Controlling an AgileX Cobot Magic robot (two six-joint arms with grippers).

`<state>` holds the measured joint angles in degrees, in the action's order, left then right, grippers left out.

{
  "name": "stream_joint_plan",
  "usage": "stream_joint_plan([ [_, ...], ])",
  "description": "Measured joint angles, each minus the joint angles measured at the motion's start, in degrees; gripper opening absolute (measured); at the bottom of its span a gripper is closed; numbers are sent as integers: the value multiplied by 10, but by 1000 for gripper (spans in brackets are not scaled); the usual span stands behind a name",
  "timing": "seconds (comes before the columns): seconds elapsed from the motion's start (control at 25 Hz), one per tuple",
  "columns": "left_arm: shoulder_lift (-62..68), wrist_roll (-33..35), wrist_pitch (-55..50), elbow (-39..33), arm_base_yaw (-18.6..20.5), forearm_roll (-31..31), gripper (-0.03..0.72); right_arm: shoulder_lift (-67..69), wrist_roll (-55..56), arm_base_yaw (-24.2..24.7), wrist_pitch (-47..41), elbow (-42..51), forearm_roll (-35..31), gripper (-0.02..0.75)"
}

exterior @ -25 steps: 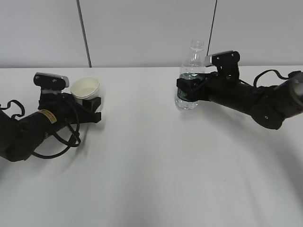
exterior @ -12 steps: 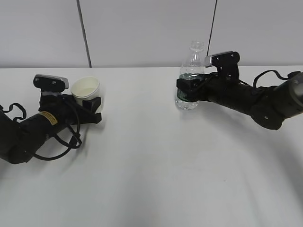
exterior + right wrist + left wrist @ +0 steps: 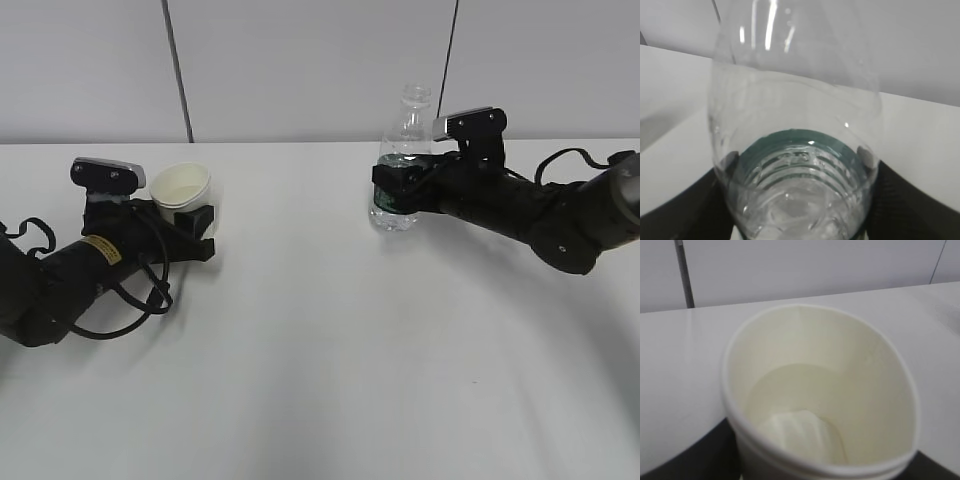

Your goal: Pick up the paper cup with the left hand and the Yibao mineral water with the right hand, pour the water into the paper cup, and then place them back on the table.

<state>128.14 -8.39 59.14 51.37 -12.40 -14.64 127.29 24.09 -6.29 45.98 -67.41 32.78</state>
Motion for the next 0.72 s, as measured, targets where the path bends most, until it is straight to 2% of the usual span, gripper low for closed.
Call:
stream_joint_plan([
  [0.72,0,0,0,0,0,0,395,29,-33,0,30,-1,-2,501],
])
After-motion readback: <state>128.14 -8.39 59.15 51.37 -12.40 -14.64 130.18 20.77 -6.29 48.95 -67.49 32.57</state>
